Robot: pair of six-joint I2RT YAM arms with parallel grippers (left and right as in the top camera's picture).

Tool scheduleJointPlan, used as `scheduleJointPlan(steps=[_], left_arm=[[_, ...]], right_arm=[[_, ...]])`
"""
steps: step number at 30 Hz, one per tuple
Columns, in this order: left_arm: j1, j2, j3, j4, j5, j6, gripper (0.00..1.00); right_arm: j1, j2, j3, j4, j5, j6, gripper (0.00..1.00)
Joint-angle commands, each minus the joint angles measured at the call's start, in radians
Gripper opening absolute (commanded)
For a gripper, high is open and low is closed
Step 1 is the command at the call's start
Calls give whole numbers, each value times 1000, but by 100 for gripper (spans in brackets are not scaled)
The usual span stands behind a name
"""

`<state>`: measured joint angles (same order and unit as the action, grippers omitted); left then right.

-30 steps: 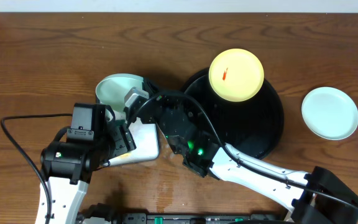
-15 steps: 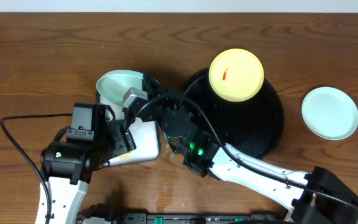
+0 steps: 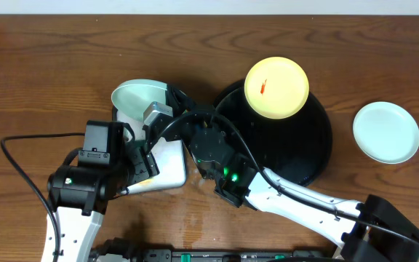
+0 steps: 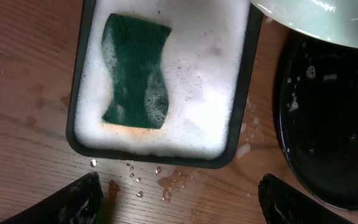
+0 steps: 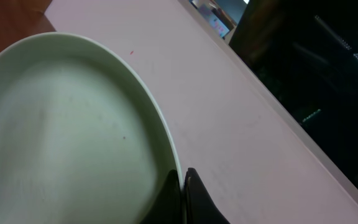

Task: Clean dirty plates on tray and stack at the side
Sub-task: 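Lift the green plate off the tray with the right gripper, then carry the green plate right and stack it on the first green plate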

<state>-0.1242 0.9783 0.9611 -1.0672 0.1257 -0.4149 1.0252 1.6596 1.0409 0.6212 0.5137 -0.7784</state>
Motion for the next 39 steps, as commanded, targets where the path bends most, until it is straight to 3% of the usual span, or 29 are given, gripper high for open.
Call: scheduleJointPlan(steps=[1, 3, 6, 8, 9, 12, 15, 18, 20, 23, 27, 30, 34, 39], left_arm=[[5, 1, 20, -2, 2, -5, 82], [5, 1, 20, -2, 2, -5, 81], [5, 1, 20, -2, 2, -5, 82], [5, 1, 20, -2, 2, -5, 82], [5, 1, 20, -2, 2, -5, 81], [5, 1, 20, -2, 2, -5, 82], [5, 1, 20, -2, 2, -5, 81], [5, 1, 20, -2, 2, -5, 81], [5, 1, 20, -2, 2, -5, 81], [5, 1, 20, -2, 2, -5, 81], [5, 1, 20, -2, 2, -5, 82], [5, 1, 20, -2, 2, -5, 82], [5, 1, 20, -2, 2, -5, 82], [5, 1, 20, -2, 2, -5, 82]], right_arm=[[3, -21, 25, -38, 6, 64, 1], [1, -17, 25, -131, -35, 163, 1], [-1, -16, 25, -189, 42, 113, 1], [-4, -16, 25, -152, 140, 229, 1], [-4, -16, 25, -158, 90, 281, 1], [9, -16, 25, -172, 45, 141, 1], [4, -16, 25, -141, 109, 293, 1], [7, -16, 25, -193, 38, 288, 1], [3, -16, 25, -209, 115, 405, 1], [-13, -16, 25, -311, 172, 690, 1], [-57, -40, 25, -470, 158, 1070, 1], [-122, -99, 25, -622, 39, 1291, 1], [-268, -197, 25, -862, -153, 1450, 1], [-549, -319, 25, -1178, -297, 1492, 1]])
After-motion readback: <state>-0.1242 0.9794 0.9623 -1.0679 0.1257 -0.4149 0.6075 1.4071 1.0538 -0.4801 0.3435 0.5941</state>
